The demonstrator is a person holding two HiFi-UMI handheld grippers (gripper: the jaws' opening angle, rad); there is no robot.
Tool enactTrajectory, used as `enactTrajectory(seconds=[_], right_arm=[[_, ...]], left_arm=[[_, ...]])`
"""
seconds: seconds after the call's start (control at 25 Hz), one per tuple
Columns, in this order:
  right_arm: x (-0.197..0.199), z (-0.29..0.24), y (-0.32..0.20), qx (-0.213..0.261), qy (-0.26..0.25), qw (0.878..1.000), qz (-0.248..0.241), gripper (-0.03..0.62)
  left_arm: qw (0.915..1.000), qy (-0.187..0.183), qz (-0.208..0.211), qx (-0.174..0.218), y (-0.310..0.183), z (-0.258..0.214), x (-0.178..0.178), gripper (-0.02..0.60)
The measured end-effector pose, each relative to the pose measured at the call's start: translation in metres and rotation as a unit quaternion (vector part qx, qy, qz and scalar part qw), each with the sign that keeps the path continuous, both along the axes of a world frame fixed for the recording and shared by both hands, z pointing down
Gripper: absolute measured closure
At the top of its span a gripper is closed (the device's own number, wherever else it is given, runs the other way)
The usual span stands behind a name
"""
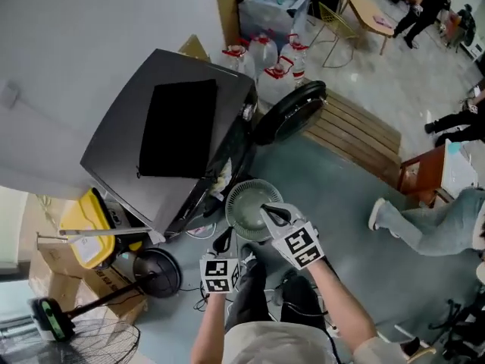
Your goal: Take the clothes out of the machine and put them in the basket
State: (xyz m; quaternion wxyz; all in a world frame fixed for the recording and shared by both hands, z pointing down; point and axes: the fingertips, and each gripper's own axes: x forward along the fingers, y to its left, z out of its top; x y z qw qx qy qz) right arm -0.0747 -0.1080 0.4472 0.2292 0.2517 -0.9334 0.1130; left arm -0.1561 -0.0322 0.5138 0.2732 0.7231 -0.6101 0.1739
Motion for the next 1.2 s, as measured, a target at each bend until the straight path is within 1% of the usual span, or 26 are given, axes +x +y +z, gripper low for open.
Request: enactTrajectory(seconds=[0.16, 0.28, 0.36, 0.56, 0.64, 0.72, 0.8, 0.88, 1.0, 1.04, 1.16, 1.2], right_arm=[[-0.017, 0.082, -0.044, -0.04, 0.035, 0.998, -0.03, 0.597], [-0.031, 0.141, -0.077, -0.062, 0.038, 0.996, -0.044, 0.597], [-0.04, 0.178, -0.091, -0.076, 0.032, 0.996, -0.045, 0.597], [-0.044, 0.281, -0.116, -0.121, 0.063, 0.99, -0.041, 0.597], [-0.05, 0.314, -0.119, -0.12, 0.059, 0.99, -0.051, 0.597], [-0.058, 0.345, -0.12, -0.111, 0.054, 0.99, -0.067, 0.597], [-0.064, 0.372, -0.12, -0.115, 0.047, 0.989, -0.075, 0.597], [-0.073, 0.39, -0.125, -0.118, 0.035, 0.99, -0.074, 0.597], [-0.092, 0.415, -0.126, -0.12, 0.019, 0.99, -0.076, 0.593], [-0.101, 0.424, -0.126, -0.118, 0.013, 0.99, -0.08, 0.574], [-0.135, 0.443, -0.128, -0.11, -0.012, 0.99, -0.081, 0.44], [-0.146, 0.449, -0.13, -0.114, -0.02, 0.99, -0.076, 0.379]], left_arm=[[0.999, 0.019, -0.02, -0.035, -0.026, 0.068, 0.01, 0.523], [0.9979, 0.01, -0.034, -0.054, -0.051, 0.124, 0.019, 0.523], [0.9972, 0.002, -0.05, -0.056, -0.067, 0.155, 0.017, 0.523], [0.9929, -0.015, -0.111, -0.041, -0.103, 0.217, 0.002, 0.523], [0.9905, -0.022, -0.128, -0.045, -0.11, 0.243, -0.006, 0.523], [0.9891, -0.032, -0.136, -0.047, -0.116, 0.27, -0.015, 0.523], [0.9874, -0.043, -0.145, -0.048, -0.121, 0.295, -0.024, 0.523], [0.9844, -0.051, -0.162, -0.046, -0.123, 0.315, -0.037, 0.523], [0.9802, -0.05, -0.187, -0.04, -0.125, 0.338, -0.055, 0.523], [0.9796, -0.052, -0.19, -0.038, -0.126, 0.345, -0.06, 0.523], [0.9804, -0.058, -0.186, -0.031, -0.129, 0.36, -0.072, 0.523], [0.9809, -0.058, -0.184, -0.027, -0.128, 0.364, -0.074, 0.523]])
